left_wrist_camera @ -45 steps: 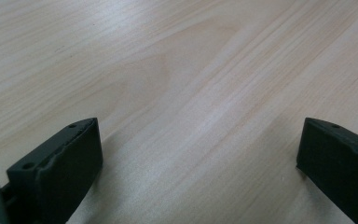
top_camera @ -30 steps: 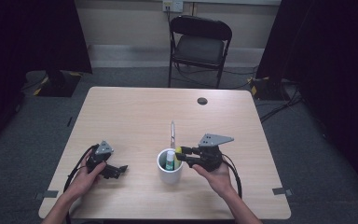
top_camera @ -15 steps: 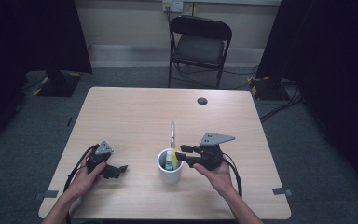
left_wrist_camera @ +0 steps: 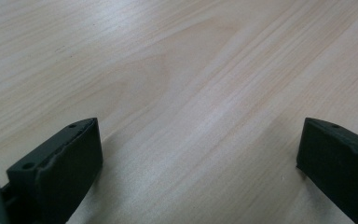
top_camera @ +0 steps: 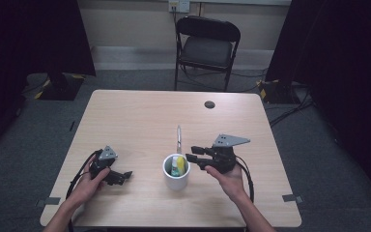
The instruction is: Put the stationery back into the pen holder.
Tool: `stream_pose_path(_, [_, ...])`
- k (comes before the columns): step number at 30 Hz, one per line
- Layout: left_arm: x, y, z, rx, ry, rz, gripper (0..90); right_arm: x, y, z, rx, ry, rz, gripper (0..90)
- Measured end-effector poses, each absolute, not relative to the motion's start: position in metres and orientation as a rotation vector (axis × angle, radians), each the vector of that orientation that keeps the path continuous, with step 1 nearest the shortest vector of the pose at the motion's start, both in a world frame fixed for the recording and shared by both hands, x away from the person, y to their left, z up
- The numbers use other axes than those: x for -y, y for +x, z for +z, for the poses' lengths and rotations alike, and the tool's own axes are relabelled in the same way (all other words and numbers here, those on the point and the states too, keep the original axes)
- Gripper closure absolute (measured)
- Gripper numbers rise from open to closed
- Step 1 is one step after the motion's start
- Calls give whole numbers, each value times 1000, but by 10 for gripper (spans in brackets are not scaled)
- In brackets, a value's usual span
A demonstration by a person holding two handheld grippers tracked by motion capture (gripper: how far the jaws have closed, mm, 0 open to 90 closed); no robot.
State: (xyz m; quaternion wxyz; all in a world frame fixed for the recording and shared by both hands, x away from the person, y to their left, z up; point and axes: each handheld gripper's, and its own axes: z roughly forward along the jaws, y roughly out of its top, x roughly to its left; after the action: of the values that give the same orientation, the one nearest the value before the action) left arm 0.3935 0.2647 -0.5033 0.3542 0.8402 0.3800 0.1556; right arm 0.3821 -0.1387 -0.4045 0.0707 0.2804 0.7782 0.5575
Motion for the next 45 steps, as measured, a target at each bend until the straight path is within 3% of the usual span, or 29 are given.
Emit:
stream_pose_path(11, [-265,393,-503,-982,2171,403,0,155,393,-403,-2283,893,1638,613])
stream_pose_path(32, [-265,394,-503,-982,2172,402,0,151,447,-437,-2400,969,1431,648])
stream_pose_path(45, [-265,394,-503,-982,2172,402,0,120,483,-459,-2447,1002,1340,584])
